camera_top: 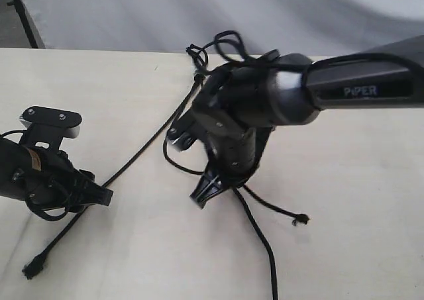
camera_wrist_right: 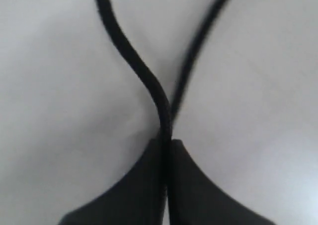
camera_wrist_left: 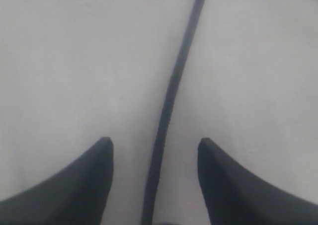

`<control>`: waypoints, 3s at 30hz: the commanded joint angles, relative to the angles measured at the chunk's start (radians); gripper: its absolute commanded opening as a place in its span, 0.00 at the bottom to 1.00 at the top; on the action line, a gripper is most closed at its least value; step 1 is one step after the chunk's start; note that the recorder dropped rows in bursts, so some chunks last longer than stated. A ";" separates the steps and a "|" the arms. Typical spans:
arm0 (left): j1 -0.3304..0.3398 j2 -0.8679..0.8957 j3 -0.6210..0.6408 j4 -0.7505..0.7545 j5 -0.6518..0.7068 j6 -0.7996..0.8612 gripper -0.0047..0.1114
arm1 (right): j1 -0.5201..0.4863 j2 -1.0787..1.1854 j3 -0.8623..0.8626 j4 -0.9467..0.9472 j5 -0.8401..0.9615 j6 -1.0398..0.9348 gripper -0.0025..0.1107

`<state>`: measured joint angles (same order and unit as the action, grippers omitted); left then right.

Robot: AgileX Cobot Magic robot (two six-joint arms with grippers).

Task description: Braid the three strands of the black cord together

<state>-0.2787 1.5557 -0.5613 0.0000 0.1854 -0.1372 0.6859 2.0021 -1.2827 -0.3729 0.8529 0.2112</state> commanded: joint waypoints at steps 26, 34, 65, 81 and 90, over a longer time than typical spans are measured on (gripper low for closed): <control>0.002 -0.005 0.007 0.000 0.000 0.009 0.47 | 0.072 -0.109 0.040 0.471 -0.072 -0.413 0.02; 0.002 -0.005 0.007 0.000 0.002 0.009 0.47 | -0.178 -0.364 0.028 0.434 -0.057 -0.368 0.02; 0.002 -0.005 0.007 0.000 -0.004 0.009 0.47 | -0.518 -0.366 0.454 0.436 -0.413 -0.181 0.37; -0.138 -0.008 -0.011 -0.087 0.024 0.009 0.47 | -0.518 -0.487 0.334 0.405 -0.425 -0.211 0.66; -0.439 0.039 -0.154 -0.084 0.031 0.009 0.47 | -0.518 -0.484 0.334 0.365 -0.455 -0.211 0.66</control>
<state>-0.6526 1.5693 -0.6773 -0.0709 0.2140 -0.1308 0.1732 1.5194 -0.9463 0.0104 0.4192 0.0069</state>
